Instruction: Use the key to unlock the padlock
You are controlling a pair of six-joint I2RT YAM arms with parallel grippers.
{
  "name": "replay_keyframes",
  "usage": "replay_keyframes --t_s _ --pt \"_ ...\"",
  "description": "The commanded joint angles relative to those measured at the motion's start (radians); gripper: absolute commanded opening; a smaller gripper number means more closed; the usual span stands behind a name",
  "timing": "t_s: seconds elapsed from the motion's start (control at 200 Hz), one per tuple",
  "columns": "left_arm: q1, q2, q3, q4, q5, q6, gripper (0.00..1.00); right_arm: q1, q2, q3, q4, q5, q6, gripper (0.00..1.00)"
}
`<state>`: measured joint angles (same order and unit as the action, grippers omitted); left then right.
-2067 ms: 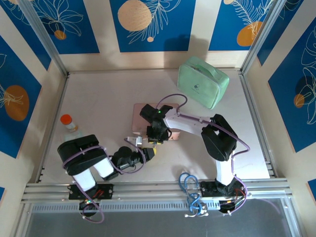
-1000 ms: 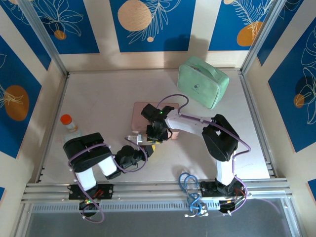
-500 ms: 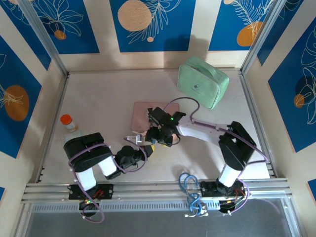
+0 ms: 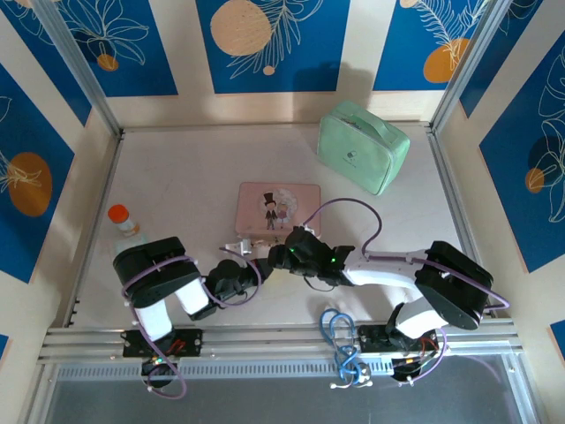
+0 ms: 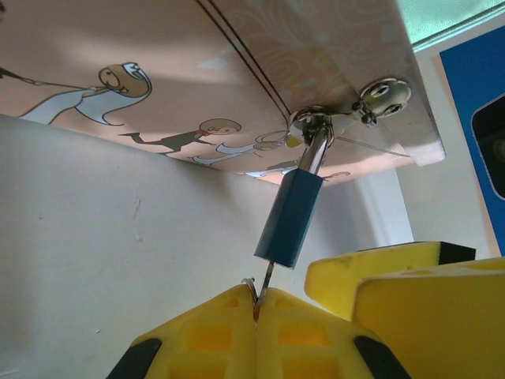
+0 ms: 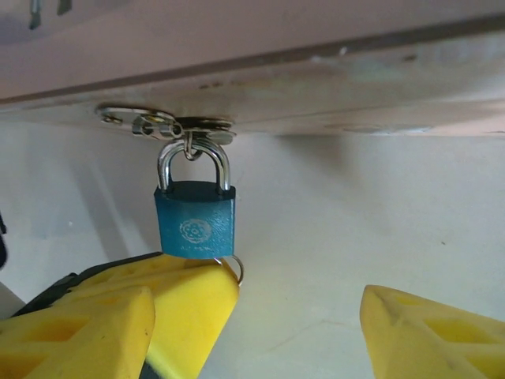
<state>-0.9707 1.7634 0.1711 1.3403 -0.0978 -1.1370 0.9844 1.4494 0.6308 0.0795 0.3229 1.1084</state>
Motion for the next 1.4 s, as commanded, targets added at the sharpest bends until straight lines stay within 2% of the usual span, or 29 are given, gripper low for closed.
replay_keyframes --t_s 0.0,0.11,0.325,0.475,0.79,0.945,1.115,1.396 --pt "-0.01 -0.039 0.026 0.068 0.051 -0.024 0.0 -0.001 0.013 0.001 0.232 0.017 0.005 0.7" --pt "-0.01 -0.039 0.033 0.068 0.069 -0.034 0.0 -0.002 0.026 -0.003 0.278 0.008 -0.004 0.67" --pt "-0.011 -0.041 0.039 0.068 0.087 -0.042 0.0 0.023 0.017 -0.012 0.29 0.075 0.029 0.68" --pt "-0.01 -0.037 0.038 0.068 0.083 -0.042 0.0 0.034 -0.001 0.039 0.09 0.171 0.085 0.65" --pt "-0.01 -0.045 0.039 0.068 0.085 -0.046 0.0 -0.009 0.0 0.1 -0.115 0.112 0.103 0.57" --pt "-0.011 -0.044 0.048 0.068 0.087 -0.061 0.0 -0.009 -0.011 0.077 -0.084 0.104 0.123 0.57" --pt "-0.011 -0.05 0.059 0.068 0.09 -0.081 0.0 -0.016 -0.003 0.072 -0.031 0.076 0.112 0.52" --pt "-0.011 -0.051 0.066 0.068 0.083 -0.091 0.0 0.006 -0.015 0.091 -0.091 0.098 0.147 0.48"
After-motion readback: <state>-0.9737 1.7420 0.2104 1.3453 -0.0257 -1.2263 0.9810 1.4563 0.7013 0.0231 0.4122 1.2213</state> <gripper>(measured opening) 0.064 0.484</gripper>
